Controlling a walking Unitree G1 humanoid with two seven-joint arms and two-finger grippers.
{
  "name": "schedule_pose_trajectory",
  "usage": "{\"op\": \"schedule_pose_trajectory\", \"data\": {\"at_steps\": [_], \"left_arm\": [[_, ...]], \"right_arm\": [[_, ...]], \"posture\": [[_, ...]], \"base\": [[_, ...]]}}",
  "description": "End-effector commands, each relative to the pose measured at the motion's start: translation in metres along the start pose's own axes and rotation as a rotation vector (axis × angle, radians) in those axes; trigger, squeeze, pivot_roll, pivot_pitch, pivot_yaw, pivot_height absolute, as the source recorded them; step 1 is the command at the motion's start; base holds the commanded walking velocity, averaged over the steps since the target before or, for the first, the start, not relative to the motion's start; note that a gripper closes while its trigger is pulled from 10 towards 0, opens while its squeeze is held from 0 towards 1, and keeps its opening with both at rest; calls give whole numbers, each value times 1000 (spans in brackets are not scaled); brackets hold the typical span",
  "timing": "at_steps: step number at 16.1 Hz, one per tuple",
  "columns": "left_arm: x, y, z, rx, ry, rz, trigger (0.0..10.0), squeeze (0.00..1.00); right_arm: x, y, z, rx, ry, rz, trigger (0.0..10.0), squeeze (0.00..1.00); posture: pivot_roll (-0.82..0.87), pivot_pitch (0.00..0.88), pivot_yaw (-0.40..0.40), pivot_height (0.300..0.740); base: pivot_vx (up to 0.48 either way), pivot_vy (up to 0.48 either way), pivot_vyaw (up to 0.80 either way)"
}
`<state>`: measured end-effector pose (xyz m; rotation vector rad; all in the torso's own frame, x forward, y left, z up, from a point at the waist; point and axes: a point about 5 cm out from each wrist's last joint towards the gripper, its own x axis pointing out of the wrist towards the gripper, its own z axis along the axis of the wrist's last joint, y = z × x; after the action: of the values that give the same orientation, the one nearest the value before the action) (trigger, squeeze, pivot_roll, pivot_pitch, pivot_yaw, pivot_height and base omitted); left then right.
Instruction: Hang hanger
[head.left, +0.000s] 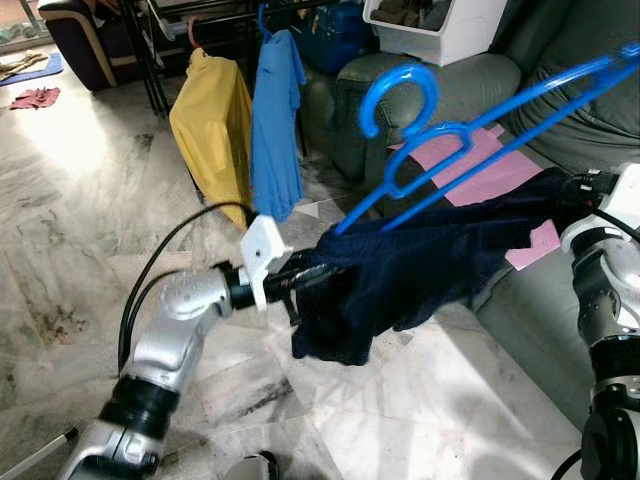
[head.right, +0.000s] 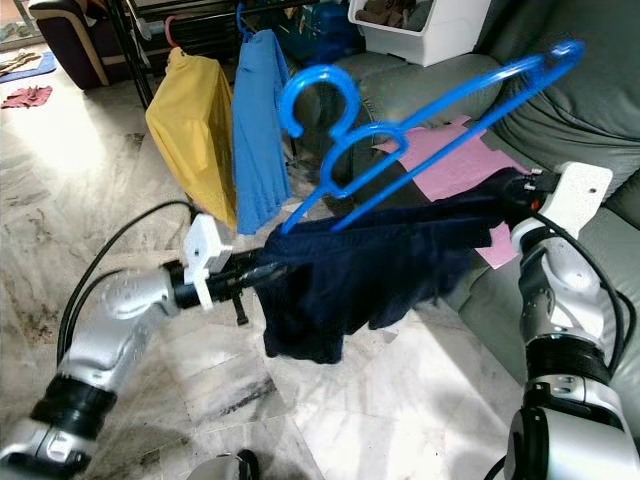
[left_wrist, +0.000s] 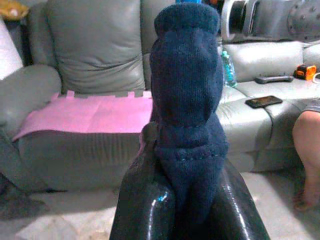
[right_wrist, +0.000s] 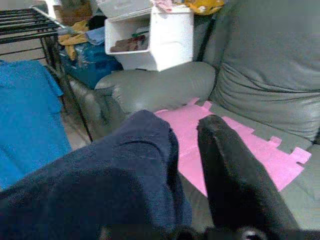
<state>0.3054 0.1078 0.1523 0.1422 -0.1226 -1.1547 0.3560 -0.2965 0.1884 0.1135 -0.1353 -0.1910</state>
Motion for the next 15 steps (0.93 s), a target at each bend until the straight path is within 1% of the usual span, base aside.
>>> {"op": "schedule_pose_trajectory", "data": {"at_steps": [1, 2, 3, 4, 6, 8, 9, 10, 11, 12, 14, 15], "left_arm": [[-19, 4, -2, 0, -21, 77, 0, 0], [-22, -1, -9, -18, -8, 84, 0, 0], [-27, -9, -21, -43, 21, 96, 0, 0], [-29, -13, -28, -55, 39, 111, 0, 0], [-35, -28, -44, -100, 69, 156, 0, 0], [-39, -32, -49, -94, 98, 169, 0, 0], [-45, -31, -53, -97, 112, 183, 0, 0], [-47, -30, -54, -92, 118, 187, 0, 0], [-54, -28, -58, -88, 144, 196, 0, 0], [-56, -27, -58, -76, 151, 190, 0, 0], [-57, -29, -58, -79, 155, 186, 0, 0], [-57, -31, -57, -118, 133, 181, 0, 0]], "right_arm": [[2, -23, 21, 35, -58, -138, 0, 0], [4, -23, 24, 40, -62, -158, 0, 0], [7, -21, 27, 59, -68, -176, 0, 0], [7, -17, 28, 68, -68, -160, 0, 0], [6, 0, 23, 16, -59, -74, 0, 0], [5, 6, 19, -24, -55, -47, 0, 0], [5, 8, 19, -30, -55, -47, 0, 0], [6, 8, 19, -39, -56, -49, 0, 0], [7, 8, 21, -48, -62, -56, 0, 0], [8, 7, 23, -60, -69, -57, 0, 0], [10, 6, 28, -80, -89, -66, 0, 0], [13, 3, 34, -69, -113, -82, 0, 0]], "posture": [[-11, 101, -28, 740], [-10, 101, -28, 740], [-11, 100, -28, 740], [-12, 99, -29, 740], [-18, 98, -32, 740], [-17, 99, -35, 740], [-15, 99, -39, 740], [-15, 99, -39, 740], [-14, 100, -38, 740], [-14, 100, -38, 740], [-14, 99, -36, 740], [-14, 99, -31, 740]], "base": [[0, 0, 0], [0, 0, 0], [0, 0, 0], [0, 0, 0], [0, 0, 0], [0, 0, 0], [0, 0, 0], [0, 0, 0], [0, 0, 0], [0, 0, 0], [0, 0, 0], [0, 0, 0]]}}
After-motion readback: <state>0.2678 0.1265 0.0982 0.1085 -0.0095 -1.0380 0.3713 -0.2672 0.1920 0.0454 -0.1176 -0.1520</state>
